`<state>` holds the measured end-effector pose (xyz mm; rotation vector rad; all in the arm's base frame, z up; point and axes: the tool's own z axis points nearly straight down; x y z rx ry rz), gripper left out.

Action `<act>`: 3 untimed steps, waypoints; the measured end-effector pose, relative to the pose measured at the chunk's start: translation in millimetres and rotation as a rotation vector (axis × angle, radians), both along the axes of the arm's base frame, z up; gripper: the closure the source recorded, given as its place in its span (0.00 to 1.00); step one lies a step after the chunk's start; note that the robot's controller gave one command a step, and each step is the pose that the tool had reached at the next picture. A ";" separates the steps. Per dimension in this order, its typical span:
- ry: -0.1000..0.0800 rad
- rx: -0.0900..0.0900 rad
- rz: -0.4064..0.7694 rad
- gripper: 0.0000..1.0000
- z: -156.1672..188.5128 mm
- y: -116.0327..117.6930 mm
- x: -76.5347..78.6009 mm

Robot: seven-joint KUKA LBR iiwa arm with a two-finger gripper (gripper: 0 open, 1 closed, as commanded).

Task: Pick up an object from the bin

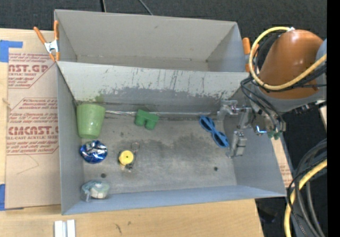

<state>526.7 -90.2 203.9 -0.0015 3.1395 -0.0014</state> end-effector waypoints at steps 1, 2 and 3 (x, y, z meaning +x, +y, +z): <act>0.007 0.002 -0.023 0.00 -116.8 -18.5 26.7; -0.001 0.001 -0.308 0.00 -123.2 -40.1 52.1; 0.000 0.002 -0.306 1.00 -123.0 -39.2 52.0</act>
Offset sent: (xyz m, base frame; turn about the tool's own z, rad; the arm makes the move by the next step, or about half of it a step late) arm 0.0279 -0.0194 -0.1119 0.0227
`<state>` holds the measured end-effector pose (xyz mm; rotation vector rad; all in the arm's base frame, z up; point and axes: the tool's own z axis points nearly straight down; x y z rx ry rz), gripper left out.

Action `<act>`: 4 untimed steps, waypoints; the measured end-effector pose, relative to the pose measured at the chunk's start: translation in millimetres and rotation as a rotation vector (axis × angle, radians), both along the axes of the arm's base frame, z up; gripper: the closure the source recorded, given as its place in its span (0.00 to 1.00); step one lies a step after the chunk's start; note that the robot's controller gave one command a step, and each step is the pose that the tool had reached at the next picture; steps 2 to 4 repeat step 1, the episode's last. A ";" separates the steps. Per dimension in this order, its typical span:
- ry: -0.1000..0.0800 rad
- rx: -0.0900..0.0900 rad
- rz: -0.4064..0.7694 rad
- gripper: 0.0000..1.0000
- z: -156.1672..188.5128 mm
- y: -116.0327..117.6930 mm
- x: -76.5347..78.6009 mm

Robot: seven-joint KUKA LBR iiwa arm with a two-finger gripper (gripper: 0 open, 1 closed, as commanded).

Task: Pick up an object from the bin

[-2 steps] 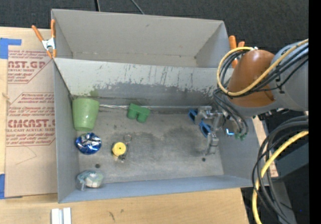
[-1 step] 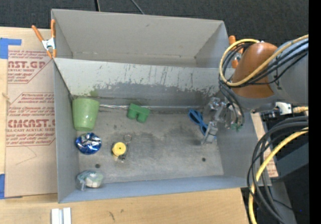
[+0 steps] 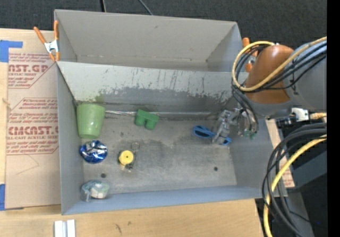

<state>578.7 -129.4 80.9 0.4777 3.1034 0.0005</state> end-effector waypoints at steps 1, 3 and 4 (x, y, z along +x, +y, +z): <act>-0.011 -0.002 0.033 1.00 146.8 2.4 6.9; -0.011 -0.002 0.033 1.00 146.8 2.4 6.9; -0.011 -0.002 0.033 1.00 146.8 2.4 6.9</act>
Offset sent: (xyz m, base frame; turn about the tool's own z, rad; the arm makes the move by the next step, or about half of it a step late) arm 0.0041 0.0021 0.1416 -0.0323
